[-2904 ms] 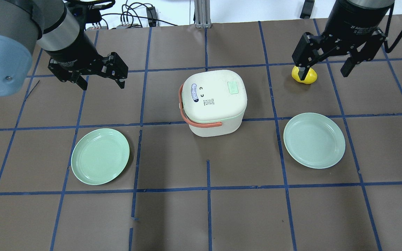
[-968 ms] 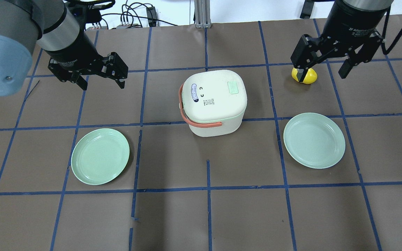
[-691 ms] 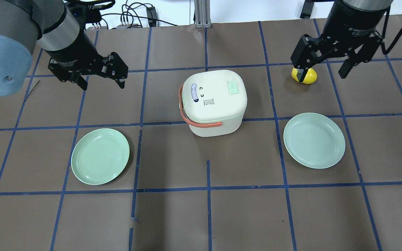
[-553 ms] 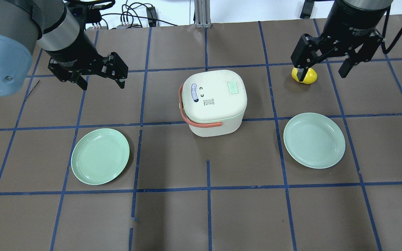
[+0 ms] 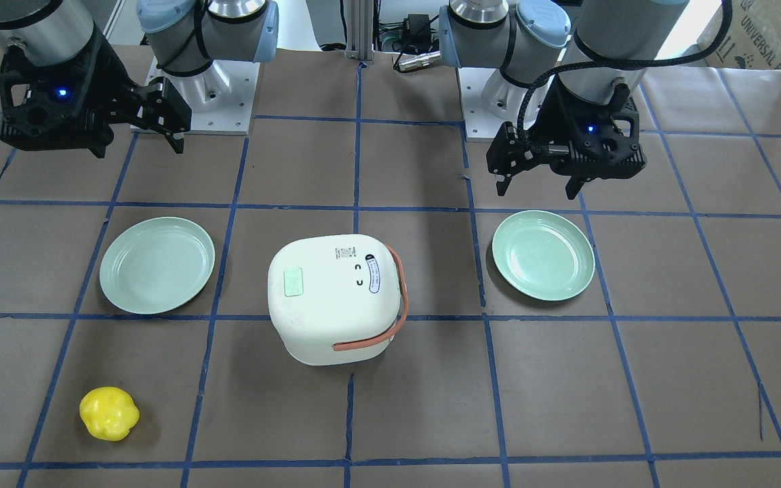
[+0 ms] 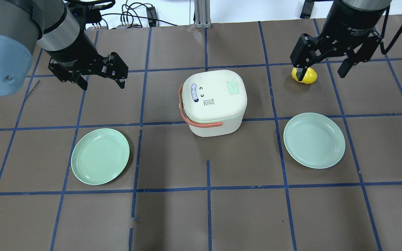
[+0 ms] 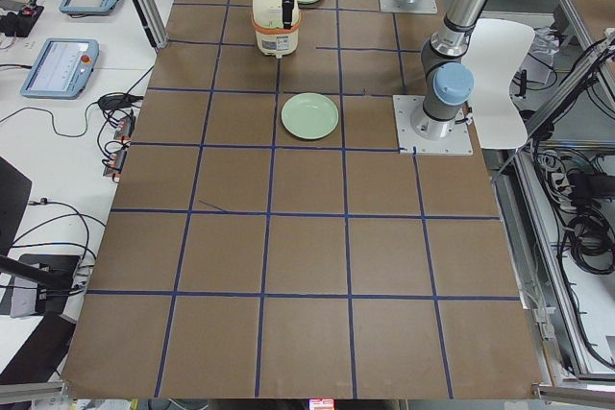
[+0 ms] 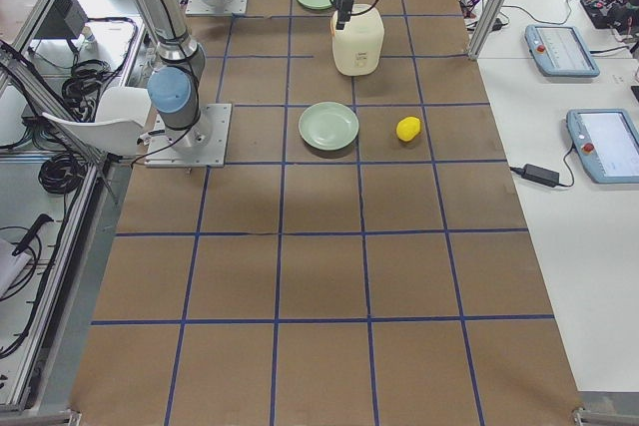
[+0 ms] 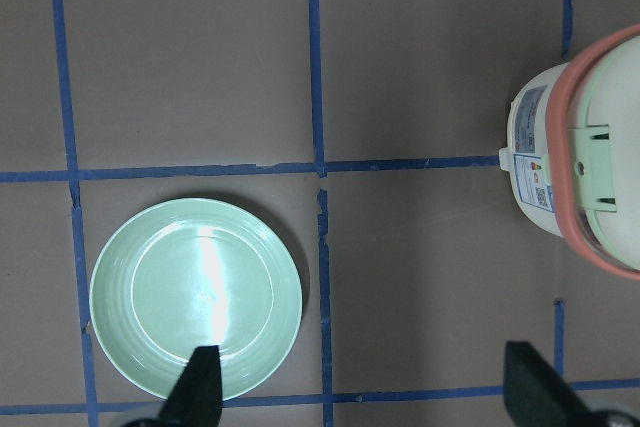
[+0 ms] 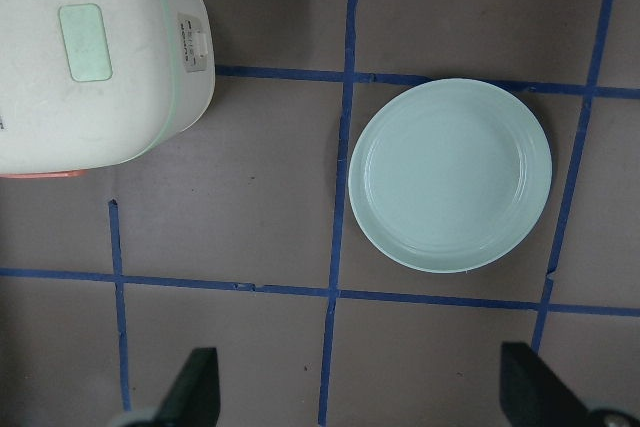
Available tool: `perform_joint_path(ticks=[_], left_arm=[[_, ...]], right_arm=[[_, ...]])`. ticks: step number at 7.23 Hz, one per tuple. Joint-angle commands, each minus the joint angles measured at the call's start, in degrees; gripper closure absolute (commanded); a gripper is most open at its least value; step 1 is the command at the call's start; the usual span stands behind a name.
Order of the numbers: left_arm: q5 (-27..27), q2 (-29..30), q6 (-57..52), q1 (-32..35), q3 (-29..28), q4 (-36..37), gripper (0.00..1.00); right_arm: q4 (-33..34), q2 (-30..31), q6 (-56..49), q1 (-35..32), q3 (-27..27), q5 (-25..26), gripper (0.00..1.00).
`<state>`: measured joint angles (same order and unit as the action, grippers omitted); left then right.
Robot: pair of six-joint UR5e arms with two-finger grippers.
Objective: Press rice cooker button
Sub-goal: 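Move the right gripper over the rice cooker lid and lower it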
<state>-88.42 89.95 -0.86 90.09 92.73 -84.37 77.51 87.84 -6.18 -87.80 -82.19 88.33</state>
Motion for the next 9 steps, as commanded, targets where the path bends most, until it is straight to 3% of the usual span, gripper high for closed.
perform_joint_path(ticks=[1,2,5,7,8,9], left_arm=[[0.0,-0.03,-0.02,0.0,0.0,0.0,0.0],[0.0,-0.03,-0.02,0.0,0.0,0.0,0.0],[0.0,-0.03,-0.02,0.0,0.0,0.0,0.0],[0.0,-0.03,0.07,0.0,0.0,0.0,0.0],[0.0,-0.03,0.07,0.0,0.0,0.0,0.0],[0.0,-0.03,-0.02,0.0,0.0,0.0,0.0]], right_arm=[[0.27,-0.12,0.29,-0.09,0.27,0.08,0.0],[2.01,-0.73,3.08,-1.57,0.62,-0.7,0.01],[14.98,-7.56,10.57,-14.47,0.54,-1.5,0.11],[18.2,-11.97,10.31,-15.21,0.28,-2.11,0.66],[18.02,-12.6,10.31,-15.29,0.01,-1.85,0.83],[17.76,-13.65,10.31,-14.95,-0.08,-1.76,0.88]])
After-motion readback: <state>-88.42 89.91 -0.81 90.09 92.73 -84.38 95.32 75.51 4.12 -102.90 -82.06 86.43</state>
